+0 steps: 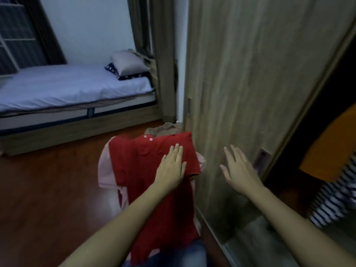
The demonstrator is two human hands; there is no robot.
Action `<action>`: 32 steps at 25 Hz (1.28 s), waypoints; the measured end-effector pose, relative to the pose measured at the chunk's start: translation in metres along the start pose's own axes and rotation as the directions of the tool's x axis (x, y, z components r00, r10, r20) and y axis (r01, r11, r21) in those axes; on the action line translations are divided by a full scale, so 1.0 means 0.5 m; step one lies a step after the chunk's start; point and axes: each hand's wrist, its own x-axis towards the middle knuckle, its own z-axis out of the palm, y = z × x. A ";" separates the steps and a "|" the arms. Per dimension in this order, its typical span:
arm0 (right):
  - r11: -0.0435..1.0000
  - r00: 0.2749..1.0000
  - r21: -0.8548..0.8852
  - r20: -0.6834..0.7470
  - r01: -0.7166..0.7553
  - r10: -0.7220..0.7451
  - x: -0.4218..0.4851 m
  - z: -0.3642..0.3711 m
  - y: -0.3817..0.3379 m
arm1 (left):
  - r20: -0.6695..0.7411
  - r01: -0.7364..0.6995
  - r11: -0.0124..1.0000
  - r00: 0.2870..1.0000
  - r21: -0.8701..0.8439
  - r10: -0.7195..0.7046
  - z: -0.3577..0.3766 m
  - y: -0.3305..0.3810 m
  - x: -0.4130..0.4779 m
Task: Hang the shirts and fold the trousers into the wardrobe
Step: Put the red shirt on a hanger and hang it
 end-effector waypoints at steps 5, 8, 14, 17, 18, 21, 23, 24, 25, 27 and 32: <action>0.987 0.996 0.160 0.080 0.021 -0.034 0.234 0.124 -0.127 | 0.063 0.058 0.997 0.996 0.051 -0.061 0.006 -0.228 0.095; 0.979 0.991 0.201 0.133 -0.008 -0.019 0.396 0.200 -0.175 | 0.116 0.024 0.993 0.993 0.112 -0.037 0.039 -0.337 0.167; 0.978 0.897 -0.024 0.394 -0.206 0.199 0.594 0.285 -0.233 | 0.065 -0.076 0.973 0.996 0.217 0.063 0.126 -0.396 0.182; 0.917 0.743 -0.071 0.564 -0.392 0.361 0.649 0.310 -0.223 | -0.025 -0.095 0.963 0.994 0.254 0.104 0.146 -0.409 0.191; 0.903 0.712 -0.041 0.600 -0.427 0.364 0.661 0.321 -0.217 | -0.046 -0.101 0.961 0.992 0.256 0.117 0.152 -0.411 0.189; 0.826 0.793 0.283 0.540 -0.488 0.283 0.692 0.348 -0.206 | -0.098 -0.117 0.964 0.985 0.237 0.143 0.162 -0.411 0.187; 0.698 0.893 0.587 0.411 -0.411 0.180 0.687 0.327 -0.218 | -0.084 -0.105 0.975 0.989 0.196 0.124 0.144 -0.401 0.188; 0.645 0.938 0.694 0.327 -0.319 0.112 0.679 0.306 -0.226 | -0.082 -0.076 0.987 0.993 0.140 0.088 0.122 -0.392 0.198; 0.603 0.970 0.766 0.240 -0.220 0.050 0.667 0.284 -0.233 | -0.094 -0.024 0.998 0.995 0.049 0.029 0.097 -0.385 0.219; 0.534 0.993 0.842 0.115 -0.079 -0.036 0.641 0.244 -0.238 | -0.050 0.160 0.961 0.983 -0.224 -0.175 0.047 -0.389 0.290; 0.431 0.986 0.894 -0.063 0.123 -0.151 0.571 0.181 -0.228 | 0.313 0.030 0.960 0.948 -0.280 0.062 0.021 -0.450 0.486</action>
